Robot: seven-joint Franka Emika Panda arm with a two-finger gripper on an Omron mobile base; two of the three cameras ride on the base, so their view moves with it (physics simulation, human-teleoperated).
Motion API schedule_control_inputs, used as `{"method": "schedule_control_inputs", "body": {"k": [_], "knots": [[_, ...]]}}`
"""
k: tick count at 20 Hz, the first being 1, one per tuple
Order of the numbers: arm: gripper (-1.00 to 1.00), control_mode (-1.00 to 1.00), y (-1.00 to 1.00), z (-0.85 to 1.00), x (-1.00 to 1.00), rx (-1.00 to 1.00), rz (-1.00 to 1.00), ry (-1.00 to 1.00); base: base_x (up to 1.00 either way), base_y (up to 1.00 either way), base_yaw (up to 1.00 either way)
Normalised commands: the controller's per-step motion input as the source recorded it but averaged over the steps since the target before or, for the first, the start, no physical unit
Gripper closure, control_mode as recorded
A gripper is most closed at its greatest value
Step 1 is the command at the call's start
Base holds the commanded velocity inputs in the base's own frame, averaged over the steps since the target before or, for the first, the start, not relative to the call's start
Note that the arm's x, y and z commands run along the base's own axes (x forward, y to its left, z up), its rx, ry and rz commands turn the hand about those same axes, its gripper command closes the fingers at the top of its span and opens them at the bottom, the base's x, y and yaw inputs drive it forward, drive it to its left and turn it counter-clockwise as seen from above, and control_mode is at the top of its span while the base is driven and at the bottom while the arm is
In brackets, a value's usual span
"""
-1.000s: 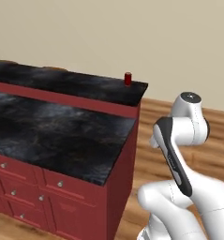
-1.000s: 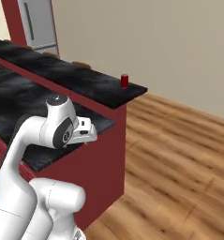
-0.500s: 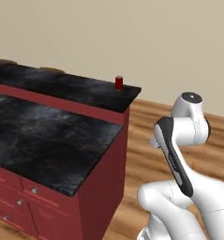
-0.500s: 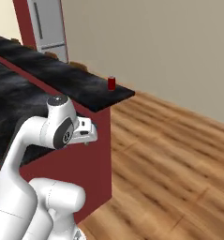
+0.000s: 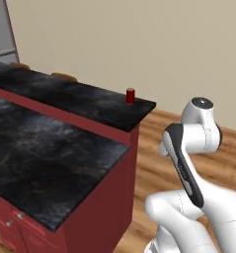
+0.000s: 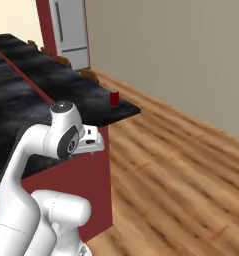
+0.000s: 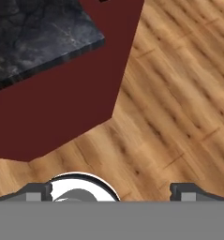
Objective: Four empty soda cans are scattered around the kitchen. Gather all the cans and cluster them next to the stove for recycling.
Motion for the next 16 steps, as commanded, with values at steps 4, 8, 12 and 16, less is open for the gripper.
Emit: {"method": "schedule_control_inputs", "body": {"k": [4,8,12,16], "knots": [[-1.00,1.00,0.00,0.00,0.00,0.00,0.00,0.00,0.36,-0.36,0.29],[-1.00,1.00,0.00,0.00,0.00,0.00,0.00,0.00,0.37,-0.35,0.30],[-1.00,1.00,0.00,0.00,0.00,0.00,0.00,0.00,0.34,-0.34,0.30],[-1.00,1.00,0.00,0.00,0.00,0.00,0.00,0.00,0.20,-0.45,0.28]]}}
